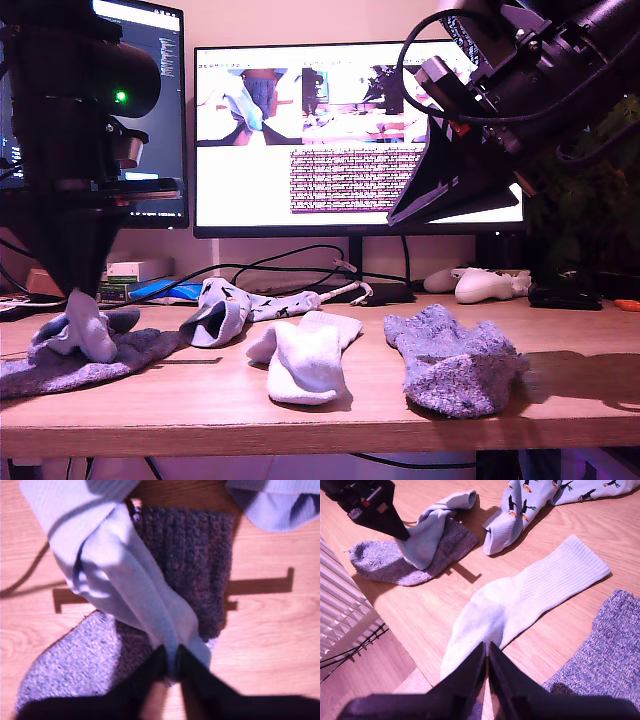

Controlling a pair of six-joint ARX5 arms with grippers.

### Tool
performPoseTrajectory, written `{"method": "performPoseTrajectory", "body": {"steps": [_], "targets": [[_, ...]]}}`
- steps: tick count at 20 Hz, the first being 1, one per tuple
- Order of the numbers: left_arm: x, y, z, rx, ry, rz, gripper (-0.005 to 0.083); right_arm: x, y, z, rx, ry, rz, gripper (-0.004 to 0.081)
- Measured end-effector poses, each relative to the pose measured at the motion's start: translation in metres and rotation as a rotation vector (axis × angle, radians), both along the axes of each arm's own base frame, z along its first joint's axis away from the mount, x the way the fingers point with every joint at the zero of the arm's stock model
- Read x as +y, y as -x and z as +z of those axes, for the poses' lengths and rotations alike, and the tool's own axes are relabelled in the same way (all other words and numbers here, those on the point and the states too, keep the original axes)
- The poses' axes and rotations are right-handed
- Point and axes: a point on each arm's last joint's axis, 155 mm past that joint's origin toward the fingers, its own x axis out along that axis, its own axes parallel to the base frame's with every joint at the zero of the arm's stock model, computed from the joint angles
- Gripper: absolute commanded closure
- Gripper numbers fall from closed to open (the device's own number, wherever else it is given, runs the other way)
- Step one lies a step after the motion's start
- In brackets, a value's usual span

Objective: Pair up the socks based on colour and pattern, by placing them on top of one another

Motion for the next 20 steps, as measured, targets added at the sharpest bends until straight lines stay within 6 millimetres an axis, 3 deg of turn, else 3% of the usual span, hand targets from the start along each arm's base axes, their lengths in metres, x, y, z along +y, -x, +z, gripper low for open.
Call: {"method": "performPoseTrajectory", "body": {"steps": [9,11,14,20], "targets": [[-0.002,-0.005,0.009,-0.015,-0.007,-0.063,0.0795,0.0,0.0,0.0,0.0,0.0,0.0,0.0781],[-0.01,-0.022,0.03,-0.077,0.011,-0.077,0.0795,0.0,0.0,0.0,0.0,0.0,0.0,0.0781],[-0.032,-0.05,0.081,-0.211,0.054,-0.116,0.0795,0.0,0.0,0.0,0.0,0.0,0.0,0.0781],[-0.073,-0.075,0.172,-0.421,0.173,-0.178,0.0795,0.0,0.0,0.0,0.0,0.0,0.0,0.0781]]}}
